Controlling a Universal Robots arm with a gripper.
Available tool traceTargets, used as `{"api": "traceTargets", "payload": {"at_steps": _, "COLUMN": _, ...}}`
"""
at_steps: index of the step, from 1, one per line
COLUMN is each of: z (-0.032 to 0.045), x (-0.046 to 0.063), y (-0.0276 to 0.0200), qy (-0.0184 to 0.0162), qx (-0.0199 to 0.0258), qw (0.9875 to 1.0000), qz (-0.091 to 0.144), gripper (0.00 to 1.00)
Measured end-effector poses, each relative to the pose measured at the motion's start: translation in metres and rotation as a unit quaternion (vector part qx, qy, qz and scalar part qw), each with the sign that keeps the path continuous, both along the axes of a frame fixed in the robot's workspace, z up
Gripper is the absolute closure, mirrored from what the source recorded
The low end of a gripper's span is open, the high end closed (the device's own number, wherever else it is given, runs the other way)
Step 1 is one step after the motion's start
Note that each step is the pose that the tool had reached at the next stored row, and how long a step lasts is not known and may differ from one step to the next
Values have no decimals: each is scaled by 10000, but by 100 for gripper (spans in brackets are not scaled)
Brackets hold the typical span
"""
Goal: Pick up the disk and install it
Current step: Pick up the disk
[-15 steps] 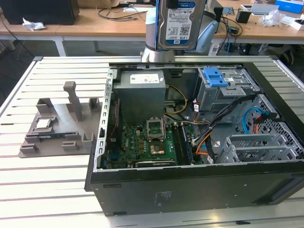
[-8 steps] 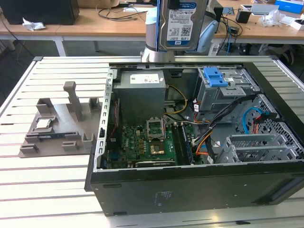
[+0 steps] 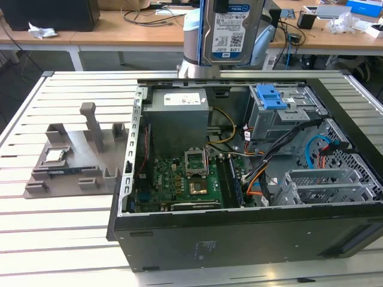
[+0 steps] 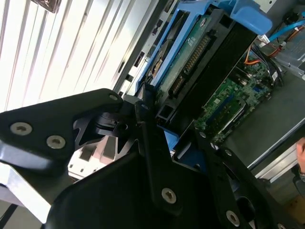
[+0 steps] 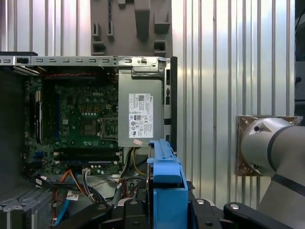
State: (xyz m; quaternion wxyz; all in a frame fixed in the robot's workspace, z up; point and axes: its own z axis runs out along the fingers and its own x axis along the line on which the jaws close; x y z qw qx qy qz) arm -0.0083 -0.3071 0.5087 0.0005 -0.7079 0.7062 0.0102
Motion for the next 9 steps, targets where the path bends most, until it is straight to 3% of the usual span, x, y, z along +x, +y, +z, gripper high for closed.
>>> {"api": "traceTargets", "payload": {"at_steps": 9, "z": -3, "x": 37, "y": -33, "qy": 0, "qx": -3, "qw": 10000, "qz": 0, "gripper": 64}}
